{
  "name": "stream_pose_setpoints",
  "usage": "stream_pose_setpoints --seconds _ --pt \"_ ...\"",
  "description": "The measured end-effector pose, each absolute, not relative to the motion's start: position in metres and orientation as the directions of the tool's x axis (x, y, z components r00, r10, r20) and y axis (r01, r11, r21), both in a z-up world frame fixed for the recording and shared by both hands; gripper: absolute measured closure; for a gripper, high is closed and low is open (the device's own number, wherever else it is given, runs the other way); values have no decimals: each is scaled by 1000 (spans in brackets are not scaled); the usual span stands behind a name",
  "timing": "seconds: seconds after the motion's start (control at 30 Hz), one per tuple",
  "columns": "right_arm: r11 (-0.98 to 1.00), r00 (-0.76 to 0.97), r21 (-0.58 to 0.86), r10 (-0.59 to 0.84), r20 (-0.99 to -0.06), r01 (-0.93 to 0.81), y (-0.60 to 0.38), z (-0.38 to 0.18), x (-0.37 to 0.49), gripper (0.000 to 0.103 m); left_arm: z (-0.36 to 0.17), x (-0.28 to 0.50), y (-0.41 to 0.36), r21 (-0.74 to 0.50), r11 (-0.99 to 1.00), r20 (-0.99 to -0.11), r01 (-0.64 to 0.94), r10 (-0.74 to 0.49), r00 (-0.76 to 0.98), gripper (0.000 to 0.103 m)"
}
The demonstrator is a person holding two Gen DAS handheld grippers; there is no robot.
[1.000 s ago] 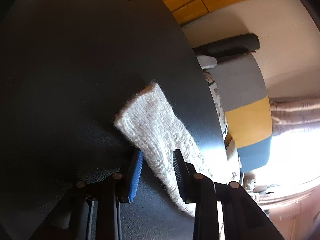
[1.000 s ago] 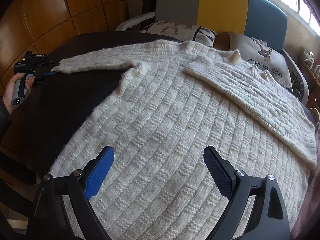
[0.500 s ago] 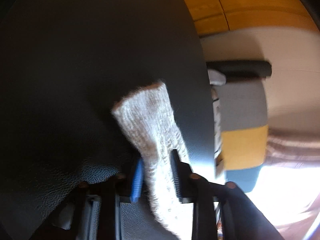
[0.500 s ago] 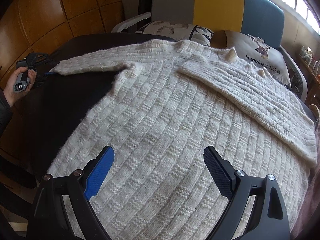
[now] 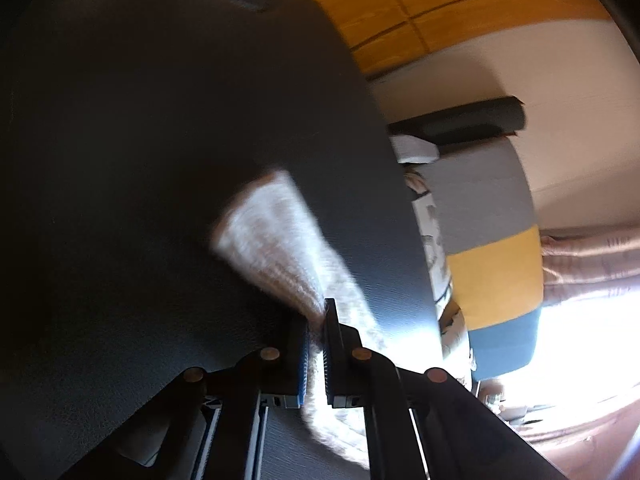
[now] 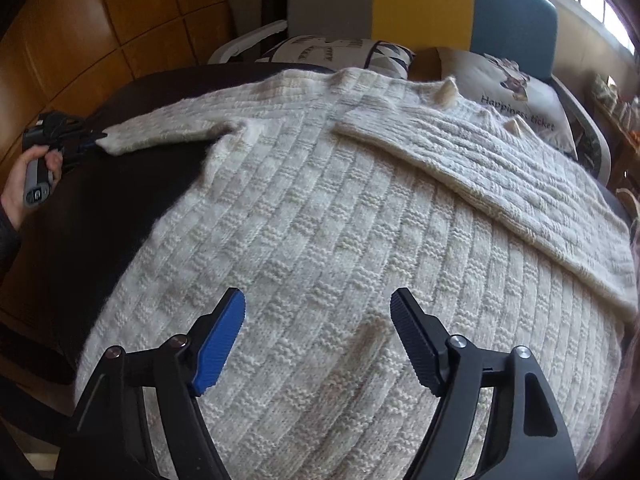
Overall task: Fold clothes
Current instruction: 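Roll the left gripper and close it on the sleeve cuff, then lift the held cuff with the left gripper and carry it over the sweater body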
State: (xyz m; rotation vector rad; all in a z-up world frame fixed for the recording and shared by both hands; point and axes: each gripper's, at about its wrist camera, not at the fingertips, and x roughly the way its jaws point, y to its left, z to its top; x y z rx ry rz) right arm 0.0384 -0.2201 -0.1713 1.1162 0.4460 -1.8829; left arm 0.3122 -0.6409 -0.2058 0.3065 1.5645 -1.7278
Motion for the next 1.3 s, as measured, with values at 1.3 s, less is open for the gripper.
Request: stream_pose_setpoints --seconds 1.3 --pt "-784 -295 368 -554 -778 500 -61 -174 -76 25 -40 -56 -335 -647 -714 -487 268 115 -866 99"
